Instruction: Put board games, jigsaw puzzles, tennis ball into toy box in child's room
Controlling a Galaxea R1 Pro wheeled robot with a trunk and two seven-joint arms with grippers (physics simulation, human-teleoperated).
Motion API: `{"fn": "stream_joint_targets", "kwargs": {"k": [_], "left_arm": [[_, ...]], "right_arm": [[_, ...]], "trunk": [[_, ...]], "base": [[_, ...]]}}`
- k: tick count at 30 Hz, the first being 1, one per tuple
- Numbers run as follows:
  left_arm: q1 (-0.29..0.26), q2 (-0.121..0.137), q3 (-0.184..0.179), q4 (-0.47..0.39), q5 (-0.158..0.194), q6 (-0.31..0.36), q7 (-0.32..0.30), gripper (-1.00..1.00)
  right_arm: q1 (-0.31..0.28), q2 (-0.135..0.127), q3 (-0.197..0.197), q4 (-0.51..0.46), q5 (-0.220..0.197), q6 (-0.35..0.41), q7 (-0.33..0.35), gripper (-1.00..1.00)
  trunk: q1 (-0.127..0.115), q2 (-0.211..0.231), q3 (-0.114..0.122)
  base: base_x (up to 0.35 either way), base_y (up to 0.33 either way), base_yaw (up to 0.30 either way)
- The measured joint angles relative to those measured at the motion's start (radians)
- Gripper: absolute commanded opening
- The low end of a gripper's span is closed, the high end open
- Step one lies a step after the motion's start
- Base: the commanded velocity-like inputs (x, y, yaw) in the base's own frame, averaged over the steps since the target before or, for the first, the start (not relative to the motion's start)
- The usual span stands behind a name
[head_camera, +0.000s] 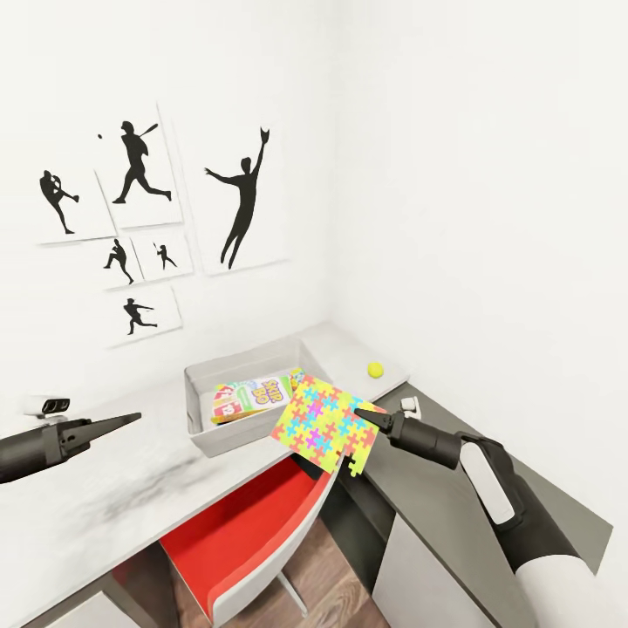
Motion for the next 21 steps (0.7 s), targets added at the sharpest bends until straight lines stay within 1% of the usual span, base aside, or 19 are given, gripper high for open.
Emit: {"fn": "stream_joint_targets", "kwargs": {"k": [10, 13, 16, 21], "left_arm": [[0.000, 0.000, 0.001, 0.000, -0.001, 0.000, 0.000, 1.00], [0.000, 0.000, 0.001, 0.000, -0.001, 0.000, 0.000, 1.00], [0.000, 0.000, 0.002, 0.000, -0.001, 0.000, 0.000, 1.00], [0.000, 0.000, 0.001, 0.000, -0.001, -0.001, 0.000, 1.00]], "right_arm": [[0.000, 0.000, 0.000, -0.002, 0.000, -0.001, -0.001, -1.00], [0.000, 0.000, 0.000, -0.002, 0.000, -0.001, 0.000, -1.00], [0.000, 0.000, 0.000, -0.002, 0.000, -0.001, 0.000, -1.00], [0.000, 0.000, 0.000, -0.002, 0.001, -0.002, 0.001, -1.00]], "trunk": [[0.000, 0.000, 0.000], [0.000, 0.000, 0.000], [0.000, 0.000, 0.000], [0.000, 0.000, 0.000]], "base": [[0.001, 0.000, 0.000], [0.117, 0.048, 0.024], [0.228, 0.101, 0.144], [0.262, 0.045, 0.251]]}}
